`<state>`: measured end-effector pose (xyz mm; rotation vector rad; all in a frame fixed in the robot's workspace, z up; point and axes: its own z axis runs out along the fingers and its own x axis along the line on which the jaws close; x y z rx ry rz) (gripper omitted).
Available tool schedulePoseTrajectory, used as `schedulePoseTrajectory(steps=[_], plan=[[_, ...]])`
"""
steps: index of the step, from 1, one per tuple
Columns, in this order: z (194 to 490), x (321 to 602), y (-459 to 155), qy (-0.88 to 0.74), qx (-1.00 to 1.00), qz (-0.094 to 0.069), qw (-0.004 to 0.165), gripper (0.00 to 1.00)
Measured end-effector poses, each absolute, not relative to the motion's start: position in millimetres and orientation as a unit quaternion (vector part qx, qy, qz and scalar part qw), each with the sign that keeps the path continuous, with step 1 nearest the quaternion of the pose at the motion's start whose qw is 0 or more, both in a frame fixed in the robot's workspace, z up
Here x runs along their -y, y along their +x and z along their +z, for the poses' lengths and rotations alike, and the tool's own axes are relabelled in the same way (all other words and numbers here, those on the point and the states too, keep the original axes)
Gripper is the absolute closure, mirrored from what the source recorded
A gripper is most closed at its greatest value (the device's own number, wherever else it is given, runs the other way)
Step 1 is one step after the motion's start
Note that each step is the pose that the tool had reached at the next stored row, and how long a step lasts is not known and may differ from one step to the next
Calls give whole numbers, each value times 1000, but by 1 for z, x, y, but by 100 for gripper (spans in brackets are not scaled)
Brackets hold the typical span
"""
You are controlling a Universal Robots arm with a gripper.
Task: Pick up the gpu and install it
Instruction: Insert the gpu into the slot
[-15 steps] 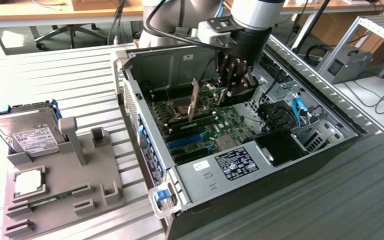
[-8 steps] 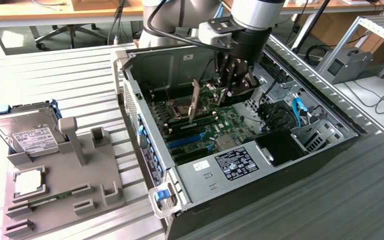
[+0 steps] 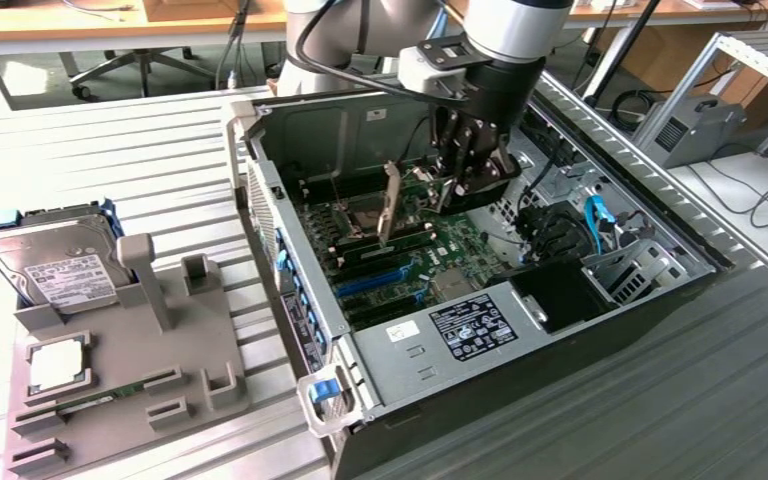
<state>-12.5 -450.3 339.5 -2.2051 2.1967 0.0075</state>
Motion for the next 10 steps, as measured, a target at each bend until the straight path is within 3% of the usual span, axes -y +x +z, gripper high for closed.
schedulePoseTrajectory(steps=[10], plan=[[338, 459, -14, -708, -706, 2, 14, 71]])
